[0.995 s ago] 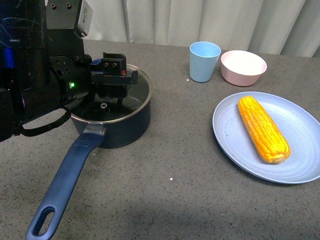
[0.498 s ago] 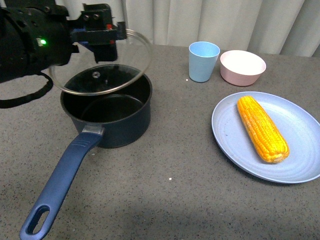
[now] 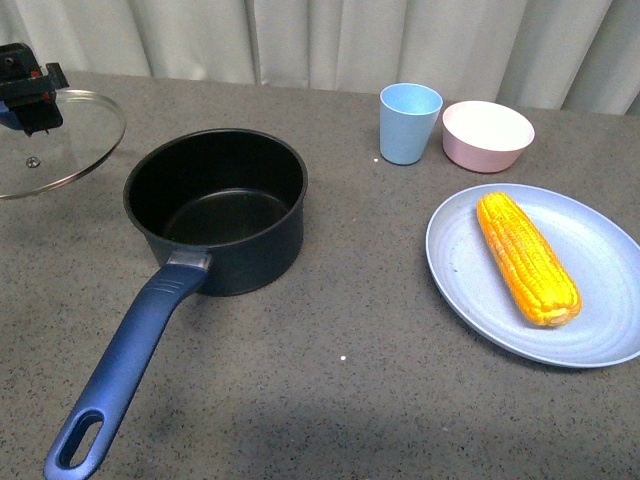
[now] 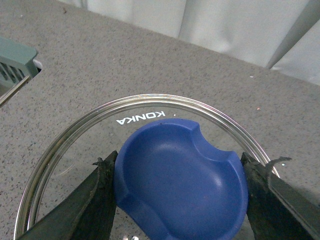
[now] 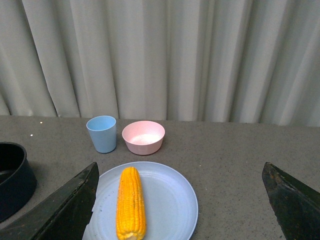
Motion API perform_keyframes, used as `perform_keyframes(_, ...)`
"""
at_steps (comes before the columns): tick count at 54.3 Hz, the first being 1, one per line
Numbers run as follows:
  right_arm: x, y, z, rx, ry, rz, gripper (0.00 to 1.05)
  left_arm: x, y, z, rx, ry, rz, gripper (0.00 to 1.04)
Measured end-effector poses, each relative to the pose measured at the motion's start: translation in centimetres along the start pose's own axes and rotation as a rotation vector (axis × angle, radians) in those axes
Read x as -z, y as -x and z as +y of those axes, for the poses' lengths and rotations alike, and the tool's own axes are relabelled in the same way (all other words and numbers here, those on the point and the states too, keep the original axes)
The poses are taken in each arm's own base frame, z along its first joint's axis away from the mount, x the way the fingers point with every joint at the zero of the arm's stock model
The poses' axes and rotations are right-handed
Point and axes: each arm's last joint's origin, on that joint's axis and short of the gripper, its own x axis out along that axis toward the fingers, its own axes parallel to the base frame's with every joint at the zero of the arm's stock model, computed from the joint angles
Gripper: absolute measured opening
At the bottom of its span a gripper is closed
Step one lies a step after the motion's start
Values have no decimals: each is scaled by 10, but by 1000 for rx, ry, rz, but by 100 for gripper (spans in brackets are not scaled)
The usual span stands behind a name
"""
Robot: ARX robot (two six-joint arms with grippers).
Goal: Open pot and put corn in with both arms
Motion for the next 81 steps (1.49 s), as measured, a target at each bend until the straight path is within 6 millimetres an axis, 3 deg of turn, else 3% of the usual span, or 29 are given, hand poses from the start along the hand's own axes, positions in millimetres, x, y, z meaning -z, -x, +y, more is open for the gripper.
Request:
perform_keyframes(16, 0, 0, 0, 0, 0, 0, 96, 27, -11, 10, -50, -6, 73, 64)
perform_keyframes(45, 0, 0, 0, 0, 0, 0, 96, 51, -30, 9, -55, -50, 96, 63)
perform_keyframes(81, 0, 0, 0, 0, 0, 0, 96, 58, -37, 8, -70, -74, 159, 63)
